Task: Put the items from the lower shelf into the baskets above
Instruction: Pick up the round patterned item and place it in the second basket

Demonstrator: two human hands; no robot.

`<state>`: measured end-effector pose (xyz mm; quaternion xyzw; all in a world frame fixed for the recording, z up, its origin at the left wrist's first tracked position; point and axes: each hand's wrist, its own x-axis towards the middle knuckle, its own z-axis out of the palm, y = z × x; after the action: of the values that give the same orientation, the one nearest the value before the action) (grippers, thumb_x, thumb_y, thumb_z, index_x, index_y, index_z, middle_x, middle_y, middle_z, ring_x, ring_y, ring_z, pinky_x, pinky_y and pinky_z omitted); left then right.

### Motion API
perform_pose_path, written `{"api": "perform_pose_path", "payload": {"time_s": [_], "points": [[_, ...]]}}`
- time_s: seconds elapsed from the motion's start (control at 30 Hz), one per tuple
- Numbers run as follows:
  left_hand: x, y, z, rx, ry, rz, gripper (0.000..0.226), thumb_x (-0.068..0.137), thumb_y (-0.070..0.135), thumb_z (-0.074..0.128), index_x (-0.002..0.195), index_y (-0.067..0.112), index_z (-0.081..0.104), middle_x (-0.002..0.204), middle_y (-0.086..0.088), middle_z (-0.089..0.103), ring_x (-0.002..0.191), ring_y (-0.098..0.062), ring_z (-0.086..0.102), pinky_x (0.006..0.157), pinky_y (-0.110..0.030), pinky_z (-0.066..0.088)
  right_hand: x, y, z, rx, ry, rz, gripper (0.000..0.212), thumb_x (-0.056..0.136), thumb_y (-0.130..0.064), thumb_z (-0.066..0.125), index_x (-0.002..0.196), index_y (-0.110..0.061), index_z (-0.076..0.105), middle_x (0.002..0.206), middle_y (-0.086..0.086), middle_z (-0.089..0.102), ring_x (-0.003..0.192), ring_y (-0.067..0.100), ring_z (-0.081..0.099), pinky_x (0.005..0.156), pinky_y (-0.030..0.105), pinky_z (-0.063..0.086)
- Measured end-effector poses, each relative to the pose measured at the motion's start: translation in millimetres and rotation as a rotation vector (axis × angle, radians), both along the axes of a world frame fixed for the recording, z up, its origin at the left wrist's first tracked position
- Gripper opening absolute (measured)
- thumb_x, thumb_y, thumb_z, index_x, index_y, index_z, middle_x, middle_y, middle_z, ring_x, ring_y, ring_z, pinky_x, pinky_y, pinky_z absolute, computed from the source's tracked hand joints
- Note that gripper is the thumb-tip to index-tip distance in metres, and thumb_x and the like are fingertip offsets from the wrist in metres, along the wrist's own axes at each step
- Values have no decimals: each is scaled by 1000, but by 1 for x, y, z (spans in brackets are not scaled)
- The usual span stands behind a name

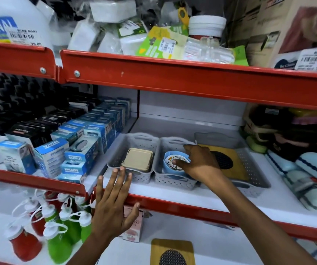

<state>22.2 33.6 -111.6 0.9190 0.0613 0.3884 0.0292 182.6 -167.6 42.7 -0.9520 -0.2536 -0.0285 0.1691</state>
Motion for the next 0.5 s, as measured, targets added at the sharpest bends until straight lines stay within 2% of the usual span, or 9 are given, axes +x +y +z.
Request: {"api": "perform_pose_path", "payload": {"time_s": [0.1, 0.17, 0.23, 0.3, 0.4, 0.5], "points": [[-2, -2, 3, -14, 16, 0, 77, 88, 57, 41, 150, 12, 35, 163, -12, 25, 154, -25, 17, 123, -61, 14, -6, -12, -4, 31, -56, 15, 72, 88, -56, 68, 148, -23, 46, 141, 7, 62, 125, 30, 58, 101, 41, 50], [-4, -4, 5, -16, 33, 0, 77, 89, 58, 38, 151, 12, 32, 164, -11, 21, 155, -25, 15, 122, -62, 14, -16, -22, -13, 101, -163, 88, 74, 90, -54, 67, 152, -24, 40, 151, 5, 53, 135, 28, 48, 110, 43, 44], [-7, -6, 9, -25, 56, 1, 79, 89, 59, 38, 152, 13, 29, 165, -10, 18, 155, -26, 13, 122, -63, 14, -31, -36, -25, 197, -271, 179, 73, 93, -50, 64, 155, -25, 34, 162, 0, 37, 146, 24, 34, 119, 44, 33], [-8, -9, 14, -35, 74, 10, 81, 89, 59, 40, 153, 12, 26, 166, -11, 18, 155, -27, 12, 123, -63, 13, -46, -48, -38, 258, -404, 265, 72, 95, -47, 61, 157, -24, 32, 166, 0, 27, 151, 23, 27, 121, 44, 27], [-18, -21, 11, -59, 91, -23, 82, 89, 56, 42, 154, 10, 22, 166, -13, 14, 156, -30, 7, 125, -59, 5, -64, -65, -70, 269, -582, 434, 67, 94, -31, 66, 153, -15, 39, 163, 13, 33, 151, 30, 29, 119, 56, 30], [-34, -45, -13, -23, 89, -132, 78, 90, 48, 48, 153, 7, 26, 165, -16, 18, 155, -33, 11, 126, -57, 7, -77, -88, -115, 180, -707, 625, 61, 91, -15, 68, 147, -9, 44, 157, 18, 40, 149, 34, 33, 121, 55, 27]]}}
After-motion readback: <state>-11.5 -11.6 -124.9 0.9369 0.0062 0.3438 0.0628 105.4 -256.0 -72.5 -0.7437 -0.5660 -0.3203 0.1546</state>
